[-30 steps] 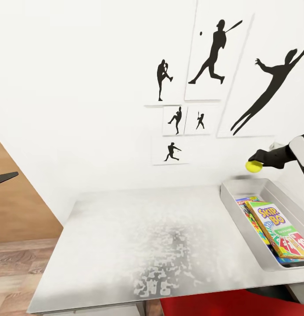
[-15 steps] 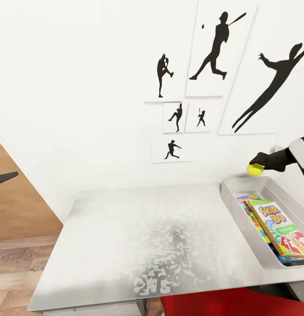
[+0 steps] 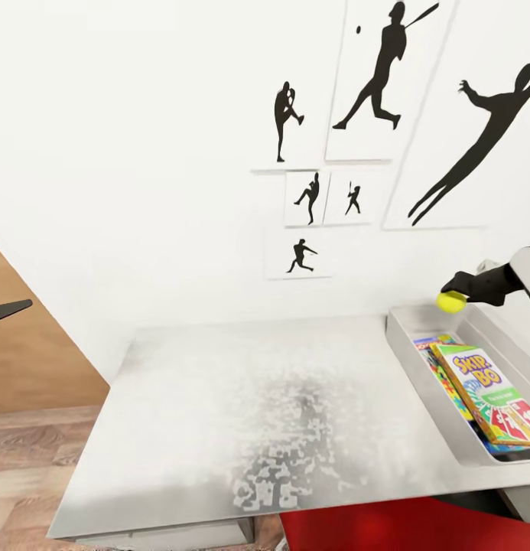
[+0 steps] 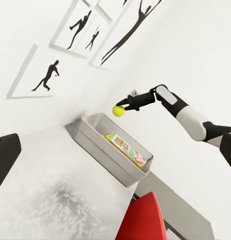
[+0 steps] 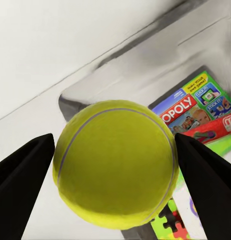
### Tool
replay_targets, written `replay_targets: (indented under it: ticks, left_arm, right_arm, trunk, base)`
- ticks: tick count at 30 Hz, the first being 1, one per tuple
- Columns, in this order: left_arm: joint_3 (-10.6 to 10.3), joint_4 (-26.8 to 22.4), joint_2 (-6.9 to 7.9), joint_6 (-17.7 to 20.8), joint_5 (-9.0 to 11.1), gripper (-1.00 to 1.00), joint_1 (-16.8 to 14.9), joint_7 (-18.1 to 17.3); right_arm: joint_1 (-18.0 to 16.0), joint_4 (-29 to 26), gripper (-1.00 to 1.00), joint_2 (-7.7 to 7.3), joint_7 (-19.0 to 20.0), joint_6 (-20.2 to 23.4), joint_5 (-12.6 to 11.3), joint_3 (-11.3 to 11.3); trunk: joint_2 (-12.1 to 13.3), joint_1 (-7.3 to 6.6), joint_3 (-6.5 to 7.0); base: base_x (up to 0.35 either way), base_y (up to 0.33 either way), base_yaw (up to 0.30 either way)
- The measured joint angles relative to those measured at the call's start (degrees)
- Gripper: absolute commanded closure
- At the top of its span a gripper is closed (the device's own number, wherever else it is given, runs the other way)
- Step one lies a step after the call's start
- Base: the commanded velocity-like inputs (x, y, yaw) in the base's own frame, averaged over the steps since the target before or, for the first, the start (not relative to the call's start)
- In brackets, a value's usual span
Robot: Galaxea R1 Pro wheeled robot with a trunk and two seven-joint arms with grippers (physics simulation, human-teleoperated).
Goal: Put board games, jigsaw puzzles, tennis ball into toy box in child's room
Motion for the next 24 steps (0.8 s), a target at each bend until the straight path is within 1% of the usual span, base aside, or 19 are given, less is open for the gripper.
replay_targets:
  ticks: [3, 8, 13, 18, 24]
  left_arm:
    - [0.0, 0.0, 0.00, 0.0, 0.0, -1.00, 0.0, 0.0]
    - [0.0, 0.0, 0.00, 0.0, 0.0, -1.00, 0.0, 0.0]
    - [0.1, 0.0, 0.00, 0.0, 0.0, -1.00, 0.0, 0.0]
    - [0.1, 0.0, 0.00, 0.0, 0.0, -1.00, 0.0, 0.0]
    - [0.1, 0.0, 0.00, 0.0, 0.0, -1.00, 0.0, 0.0]
  right_arm:
    - [0.0, 0.0, 1.00, -0.66, -0.1, 0.0, 0.0, -0.1]
    - [0.0, 0.0, 1.00, -1.15, -0.2, 0.0, -0.1, 0.0]
    - [0.0, 0.1, 1.00, -1.22, -0.3, 0.0, -0.1, 0.1]
    - [0.1, 0.1, 1.00, -1.15, -0.1, 0.0, 0.0, 0.1]
    - [0.4, 0.0, 1.00, -0.54, -0.2, 0.0, 0.0, 0.2]
  trunk:
    - [0.0, 0.00, -0.24]
    - [0.0, 0.00, -0.68]
    - [0.0, 0.00, -1.12]
    - [0.0, 0.00, -1.25]
    - [0.0, 0.00, -1.41]
  base:
    - [0.000, 0.000, 0.000]
    - [0.000, 0.000, 0.000]
    - [0.000, 0.000, 0.000]
    - [0.000, 0.000, 0.000]
    - [0.000, 0.000, 0.000]
